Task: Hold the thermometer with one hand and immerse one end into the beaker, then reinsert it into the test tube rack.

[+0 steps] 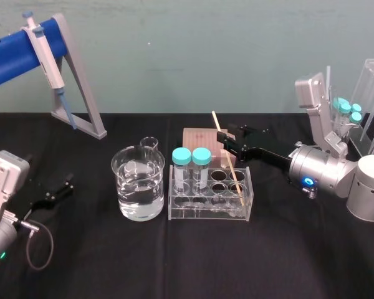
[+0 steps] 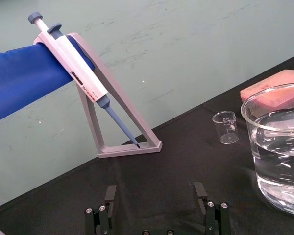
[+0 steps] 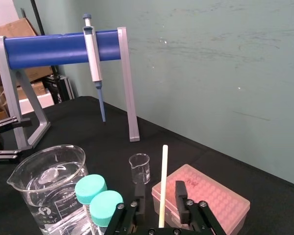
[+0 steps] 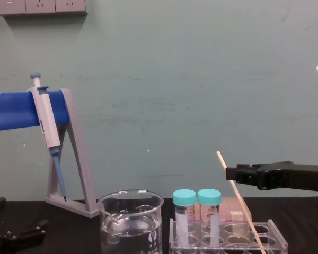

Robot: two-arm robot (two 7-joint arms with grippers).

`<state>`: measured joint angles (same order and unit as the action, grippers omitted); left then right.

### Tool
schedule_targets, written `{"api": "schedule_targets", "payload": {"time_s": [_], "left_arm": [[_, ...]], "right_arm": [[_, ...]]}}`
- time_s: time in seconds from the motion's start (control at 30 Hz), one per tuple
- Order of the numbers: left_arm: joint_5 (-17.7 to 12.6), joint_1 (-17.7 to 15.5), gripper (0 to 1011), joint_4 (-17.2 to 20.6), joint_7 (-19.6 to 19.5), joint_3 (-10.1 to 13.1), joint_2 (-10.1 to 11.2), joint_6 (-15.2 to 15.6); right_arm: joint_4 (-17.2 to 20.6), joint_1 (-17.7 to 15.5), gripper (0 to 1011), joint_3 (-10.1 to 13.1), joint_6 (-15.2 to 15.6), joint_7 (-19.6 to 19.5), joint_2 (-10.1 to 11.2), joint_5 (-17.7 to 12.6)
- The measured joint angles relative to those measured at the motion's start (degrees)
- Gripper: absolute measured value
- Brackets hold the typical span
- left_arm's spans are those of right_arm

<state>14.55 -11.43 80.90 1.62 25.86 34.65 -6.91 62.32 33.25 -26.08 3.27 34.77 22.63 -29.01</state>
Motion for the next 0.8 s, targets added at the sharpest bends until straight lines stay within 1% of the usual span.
{"api": "schedule_targets", "payload": {"time_s": [0.03, 0.07, 0.13, 0.27, 0.33, 0.37, 0.4, 0.43, 0.47, 0.53, 0.57, 0.6, 0.63, 0.67, 0.7, 0.77, 0.8], "left_arm": [[0.0, 0.0, 1004, 0.0, 0.0, 0.0, 0.0, 0.0], [0.0, 0.0, 1004, 0.0, 0.0, 0.0, 0.0, 0.0], [0.0, 0.0, 1004, 0.0, 0.0, 0.0, 0.0, 0.0], [0.0, 0.0, 1004, 0.0, 0.0, 0.0, 0.0, 0.0], [0.0, 0.0, 1004, 0.0, 0.0, 0.0, 0.0, 0.0], [0.0, 0.0, 1004, 0.0, 0.0, 0.0, 0.0, 0.0], [0.0, 0.0, 1004, 0.0, 0.0, 0.0, 0.0, 0.0], [0.0, 0.0, 1004, 0.0, 0.0, 0.0, 0.0, 0.0], [0.0, 0.0, 1004, 0.0, 0.0, 0.0, 0.0, 0.0], [0.0, 0.0, 1004, 0.0, 0.0, 0.0, 0.0, 0.0], [0.0, 0.0, 1004, 0.0, 0.0, 0.0, 0.0, 0.0], [0.0, 0.0, 1004, 0.0, 0.0, 0.0, 0.0, 0.0], [0.0, 0.0, 1004, 0.0, 0.0, 0.0, 0.0, 0.0], [0.0, 0.0, 1004, 0.0, 0.0, 0.0, 0.0, 0.0], [0.0, 0.0, 1004, 0.0, 0.0, 0.0, 0.0, 0.0], [0.0, 0.0, 1004, 0.0, 0.0, 0.0, 0.0, 0.0], [0.0, 0.0, 1004, 0.0, 0.0, 0.0, 0.0, 0.0]], "right_arm": [[0.0, 0.0, 383, 0.0, 0.0, 0.0, 0.0, 0.0], [0.0, 0.0, 443, 0.1, 0.0, 0.0, 0.0, 0.1], [0.0, 0.0, 486, 0.1, 0.0, 0.0, 0.0, 0.1], [0.2, -0.1, 618, 0.3, -0.1, -0.1, 0.1, 0.1], [0.8, -0.4, 705, 0.6, -0.2, -0.8, 0.2, 0.2], [0.8, -0.4, 705, 0.6, -0.2, -0.8, 0.2, 0.2], [2.0, -0.8, 747, 1.0, -0.4, -2.2, 0.4, 0.7], [3.4, -1.5, 802, 1.5, -0.8, -4.5, 0.5, 1.5], [4.2, -2.0, 812, 1.9, -1.0, -5.9, 0.5, 2.0], [5.8, -3.0, 875, 2.8, -1.7, -9.2, 0.4, 3.1], [6.6, -3.6, 890, 3.3, -2.0, -11.1, 0.3, 3.8], [7.6, -4.5, 925, 4.1, -2.6, -14.4, 0.0, 5.0], [8.1, -5.0, 934, 4.6, -2.9, -16.2, -0.2, 5.6], [8.6, -5.5, 978, 5.0, -3.1, -17.9, -0.5, 6.2], [9.1, -6.3, 997, 5.7, -3.2, -21.2, -0.9, 7.4], [9.3, -7.0, 1004, 6.4, -3.2, -24.0, -1.4, 8.4], [9.2, -7.5, 1004, 6.9, -3.2, -26.1, -1.9, 9.3]]}}
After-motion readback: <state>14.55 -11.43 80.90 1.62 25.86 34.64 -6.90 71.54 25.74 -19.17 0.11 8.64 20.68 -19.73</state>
